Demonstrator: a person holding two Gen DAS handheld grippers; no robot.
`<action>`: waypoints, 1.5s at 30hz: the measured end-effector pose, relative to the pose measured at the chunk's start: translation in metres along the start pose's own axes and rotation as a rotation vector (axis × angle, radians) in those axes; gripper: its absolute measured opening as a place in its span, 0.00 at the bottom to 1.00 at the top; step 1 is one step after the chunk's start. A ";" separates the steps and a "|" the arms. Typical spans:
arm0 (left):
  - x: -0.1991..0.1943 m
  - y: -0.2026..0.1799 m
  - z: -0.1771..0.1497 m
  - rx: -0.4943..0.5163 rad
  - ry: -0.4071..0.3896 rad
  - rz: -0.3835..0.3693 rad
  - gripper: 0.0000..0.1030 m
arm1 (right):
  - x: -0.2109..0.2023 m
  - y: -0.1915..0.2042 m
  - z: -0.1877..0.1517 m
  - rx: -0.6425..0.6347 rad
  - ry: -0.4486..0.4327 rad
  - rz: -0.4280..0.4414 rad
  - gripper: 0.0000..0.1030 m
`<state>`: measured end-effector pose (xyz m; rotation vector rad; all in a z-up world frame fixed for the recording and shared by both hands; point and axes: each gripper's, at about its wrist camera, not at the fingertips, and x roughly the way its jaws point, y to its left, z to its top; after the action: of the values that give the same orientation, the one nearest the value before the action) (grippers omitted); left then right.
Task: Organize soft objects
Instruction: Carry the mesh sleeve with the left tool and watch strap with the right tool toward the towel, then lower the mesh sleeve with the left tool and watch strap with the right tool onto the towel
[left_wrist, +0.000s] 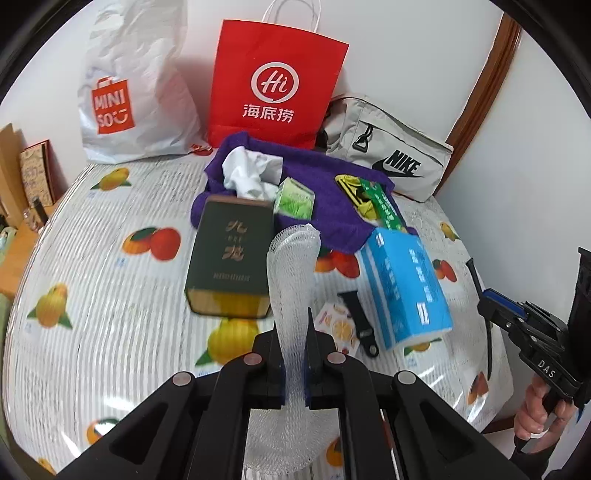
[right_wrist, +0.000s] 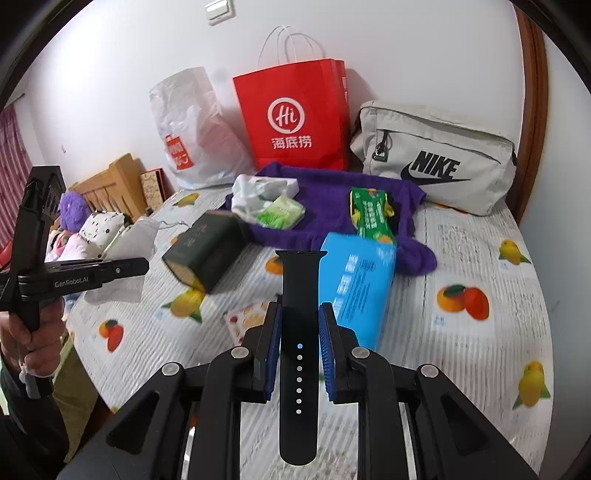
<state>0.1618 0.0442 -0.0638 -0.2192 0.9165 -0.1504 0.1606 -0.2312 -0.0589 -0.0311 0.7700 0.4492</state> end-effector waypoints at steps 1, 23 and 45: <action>0.002 0.000 0.005 0.000 0.001 -0.002 0.06 | 0.004 -0.002 0.006 0.003 0.001 -0.001 0.20; 0.091 0.010 0.117 0.020 0.051 -0.070 0.06 | 0.110 -0.041 0.121 0.036 0.000 -0.037 0.20; 0.155 0.024 0.154 0.010 0.129 -0.062 0.06 | 0.220 -0.060 0.154 0.004 0.161 -0.037 0.20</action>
<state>0.3783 0.0521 -0.0982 -0.2311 1.0372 -0.2281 0.4257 -0.1722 -0.1052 -0.0786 0.9273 0.4134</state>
